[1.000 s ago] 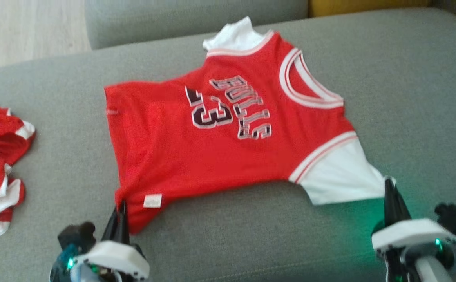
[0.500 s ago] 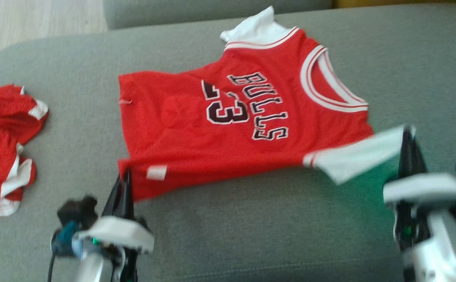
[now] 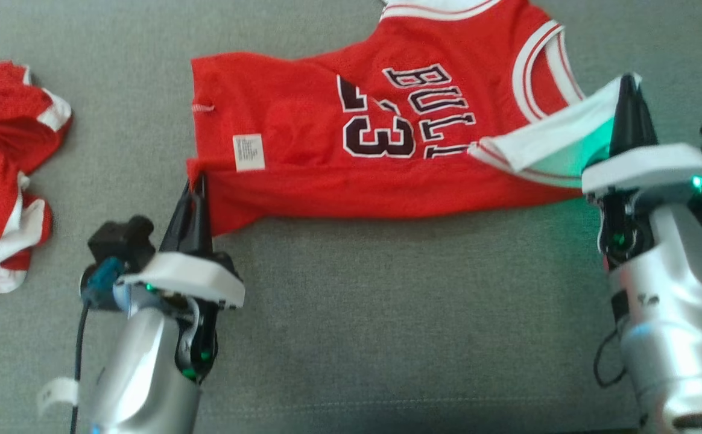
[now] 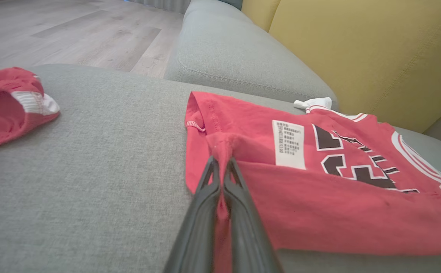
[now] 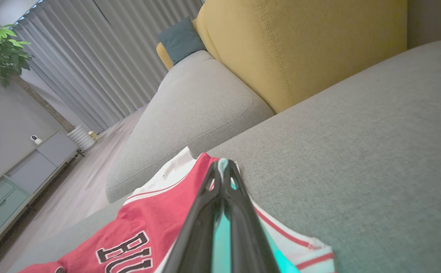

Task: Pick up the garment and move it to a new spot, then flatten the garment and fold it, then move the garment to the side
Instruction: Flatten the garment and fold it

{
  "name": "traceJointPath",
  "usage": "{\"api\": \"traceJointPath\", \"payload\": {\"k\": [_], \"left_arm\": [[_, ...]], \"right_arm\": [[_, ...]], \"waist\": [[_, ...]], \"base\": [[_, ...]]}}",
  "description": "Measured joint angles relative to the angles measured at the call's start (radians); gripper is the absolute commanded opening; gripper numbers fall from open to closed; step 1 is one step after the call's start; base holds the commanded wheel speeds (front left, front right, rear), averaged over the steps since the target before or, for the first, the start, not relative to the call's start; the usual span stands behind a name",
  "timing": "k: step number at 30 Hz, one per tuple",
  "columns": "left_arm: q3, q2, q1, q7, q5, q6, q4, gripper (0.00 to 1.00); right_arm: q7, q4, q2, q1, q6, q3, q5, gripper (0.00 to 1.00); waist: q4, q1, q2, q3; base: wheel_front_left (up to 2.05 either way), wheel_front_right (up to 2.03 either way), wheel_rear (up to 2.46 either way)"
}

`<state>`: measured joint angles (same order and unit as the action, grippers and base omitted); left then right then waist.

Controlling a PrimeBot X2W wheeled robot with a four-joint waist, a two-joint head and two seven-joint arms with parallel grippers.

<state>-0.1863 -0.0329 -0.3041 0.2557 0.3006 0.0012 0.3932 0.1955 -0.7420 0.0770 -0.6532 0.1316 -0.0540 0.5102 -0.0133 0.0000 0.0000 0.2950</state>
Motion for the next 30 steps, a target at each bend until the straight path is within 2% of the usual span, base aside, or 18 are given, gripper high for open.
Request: {"api": "traceJointPath", "payload": {"k": [8,14,22,23,24,25,26,30], "left_arm": [[-0.02,0.001,-0.091,0.0,-0.009,-0.001,0.059,0.0],[-0.027,0.001,-0.128,0.0,-0.01,0.003,0.093,0.0],[-0.029,0.002,-0.132,0.0,-0.007,0.018,0.096,0.0],[-0.029,0.002,-0.132,0.0,-0.007,0.018,0.096,0.05],[-0.03,0.002,-0.132,0.0,-0.007,0.018,0.097,0.34],[-0.03,0.002,-0.133,0.0,-0.008,0.018,0.099,0.94],[-0.03,0.002,-0.135,0.0,-0.008,0.018,0.104,1.0],[-0.029,0.001,-0.14,0.0,-0.007,0.027,0.115,1.0]], "right_arm": [[0.039,-0.153,0.021,-0.124,0.0,-0.036,-0.054,0.0],[0.054,-0.22,0.027,-0.179,0.0,-0.058,-0.092,0.0],[0.055,-0.185,0.025,-0.188,0.0,-0.106,-0.152,0.0],[0.055,-0.182,0.024,-0.188,0.0,-0.113,-0.158,0.0],[0.055,-0.179,0.024,-0.188,0.0,-0.117,-0.165,0.23],[0.055,-0.177,0.022,-0.188,0.0,-0.12,-0.173,0.76],[0.055,-0.179,0.019,-0.188,0.0,-0.123,-0.179,1.0],[0.055,-0.162,0.003,-0.187,0.0,-0.126,-0.199,1.0]], "waist": [[0.017,0.0,0.0,0.054],[0.023,0.0,0.0,0.075],[0.027,0.0,0.0,0.088],[0.027,0.0,0.0,0.089],[0.027,0.0,0.0,0.09],[0.027,0.0,0.0,0.092],[0.026,0.0,0.0,0.093],[0.02,0.0,0.0,0.096]], "base": [[0.0,0.0,0.0],[0.0,0.0,0.0],[0.0,0.0,0.0],[0.0,0.0,0.0],[0.0,0.0,0.0],[0.0,0.0,0.0],[0.0,0.0,0.0],[0.0,0.0,0.0]]}}
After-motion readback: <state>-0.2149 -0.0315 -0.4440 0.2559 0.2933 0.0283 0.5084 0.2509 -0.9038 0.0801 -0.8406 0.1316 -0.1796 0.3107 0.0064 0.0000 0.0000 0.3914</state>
